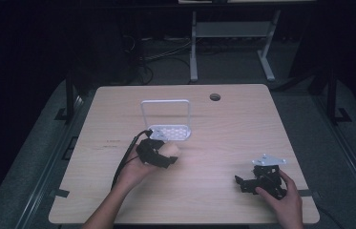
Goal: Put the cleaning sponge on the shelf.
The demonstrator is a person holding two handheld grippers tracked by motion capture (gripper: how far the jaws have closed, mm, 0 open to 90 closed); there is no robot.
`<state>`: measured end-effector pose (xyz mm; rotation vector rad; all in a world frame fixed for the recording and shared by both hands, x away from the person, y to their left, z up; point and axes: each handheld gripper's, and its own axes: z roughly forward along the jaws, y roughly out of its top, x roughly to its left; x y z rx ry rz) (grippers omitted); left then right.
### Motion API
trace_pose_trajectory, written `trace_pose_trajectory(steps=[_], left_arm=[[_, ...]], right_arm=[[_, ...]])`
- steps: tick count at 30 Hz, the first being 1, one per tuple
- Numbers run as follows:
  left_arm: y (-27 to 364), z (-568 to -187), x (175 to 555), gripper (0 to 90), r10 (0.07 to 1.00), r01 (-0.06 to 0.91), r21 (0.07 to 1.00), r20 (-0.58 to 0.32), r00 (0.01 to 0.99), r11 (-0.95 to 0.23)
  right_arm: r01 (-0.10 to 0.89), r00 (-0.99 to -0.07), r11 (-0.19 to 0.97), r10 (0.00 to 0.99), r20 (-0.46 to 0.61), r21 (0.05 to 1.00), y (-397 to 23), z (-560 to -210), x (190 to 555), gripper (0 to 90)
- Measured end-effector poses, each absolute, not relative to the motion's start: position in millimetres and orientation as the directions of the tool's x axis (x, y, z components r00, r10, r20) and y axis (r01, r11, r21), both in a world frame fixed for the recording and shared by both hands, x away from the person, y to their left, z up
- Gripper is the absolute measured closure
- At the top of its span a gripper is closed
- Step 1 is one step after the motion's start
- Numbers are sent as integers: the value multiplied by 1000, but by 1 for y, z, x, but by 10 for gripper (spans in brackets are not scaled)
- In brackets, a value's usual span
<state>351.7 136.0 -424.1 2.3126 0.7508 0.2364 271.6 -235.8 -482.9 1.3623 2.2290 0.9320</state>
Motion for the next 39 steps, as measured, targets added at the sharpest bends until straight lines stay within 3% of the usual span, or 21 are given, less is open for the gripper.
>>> trace_pose_trajectory(steps=[39], left_arm=[[121, -423, 412, 282, 628, 469, 658, 9, 778, -590]], right_arm=[[642, -466, 316, 884, 29, 699, -236, -483, 272, 7]])
